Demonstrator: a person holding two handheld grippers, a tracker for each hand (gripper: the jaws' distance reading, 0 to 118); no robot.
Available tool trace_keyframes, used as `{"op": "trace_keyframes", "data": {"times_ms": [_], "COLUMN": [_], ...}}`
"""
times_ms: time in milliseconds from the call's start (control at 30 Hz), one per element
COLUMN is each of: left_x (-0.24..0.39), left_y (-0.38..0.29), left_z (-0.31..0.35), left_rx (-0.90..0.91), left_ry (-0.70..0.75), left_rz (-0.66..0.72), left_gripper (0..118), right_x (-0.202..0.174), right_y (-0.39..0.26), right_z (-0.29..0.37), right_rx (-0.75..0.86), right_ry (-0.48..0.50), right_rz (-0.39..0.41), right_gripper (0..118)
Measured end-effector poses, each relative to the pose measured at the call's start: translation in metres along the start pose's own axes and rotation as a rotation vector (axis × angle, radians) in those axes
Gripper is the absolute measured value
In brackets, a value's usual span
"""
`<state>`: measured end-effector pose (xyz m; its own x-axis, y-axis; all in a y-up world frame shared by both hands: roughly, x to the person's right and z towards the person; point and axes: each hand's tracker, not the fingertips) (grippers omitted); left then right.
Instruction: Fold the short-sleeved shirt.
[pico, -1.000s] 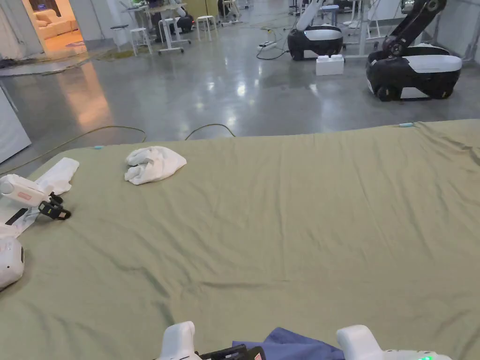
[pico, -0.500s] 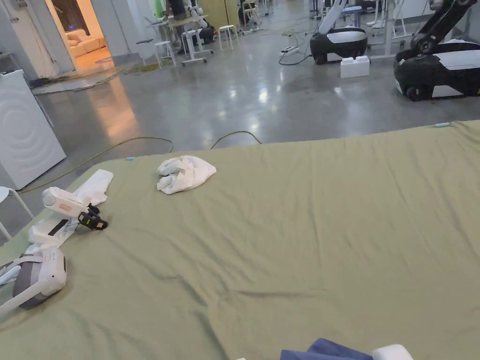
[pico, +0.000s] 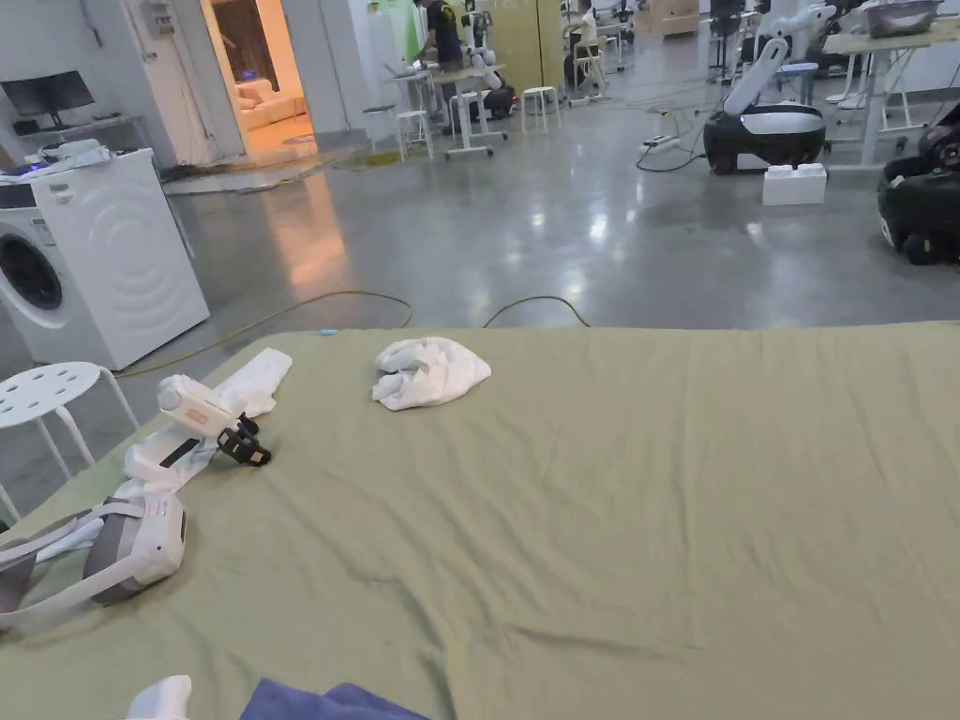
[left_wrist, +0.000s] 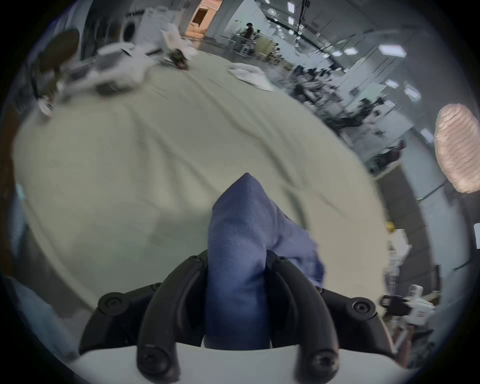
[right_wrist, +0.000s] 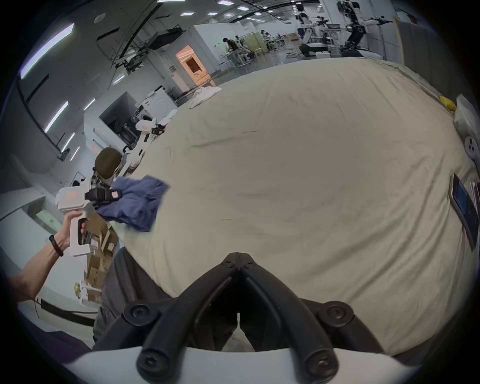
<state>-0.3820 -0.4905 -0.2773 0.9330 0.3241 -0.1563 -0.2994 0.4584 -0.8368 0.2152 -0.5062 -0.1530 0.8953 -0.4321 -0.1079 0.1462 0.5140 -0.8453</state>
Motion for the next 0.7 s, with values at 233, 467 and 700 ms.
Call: {"op": "trace_keyframes", "data": {"times_ms": [233, 467, 700], "left_x": [-0.019, 0.086, 0.220], "left_y": [0.032, 0.005, -0.087], "left_z": [0.001, 0.086, 0.117], "left_rx": [0.142, 0.460, 0.655], "left_ry": [0.245, 0.052, -0.132], "left_rz": [0.046, -0.351, -0.599], "left_gripper": [87, 86, 73], "right_x": [0.003, -0.012, -0.045], "right_y": [0.002, 0.030, 0.015], "right_z": [0.018, 0.062, 0.112], "right_rx": [0.072, 0.359, 0.551], "right_ry": [-0.033, -0.071, -0.254], "right_rz": [-0.004, -0.006, 0.153], "right_gripper": [0, 0, 0]}}
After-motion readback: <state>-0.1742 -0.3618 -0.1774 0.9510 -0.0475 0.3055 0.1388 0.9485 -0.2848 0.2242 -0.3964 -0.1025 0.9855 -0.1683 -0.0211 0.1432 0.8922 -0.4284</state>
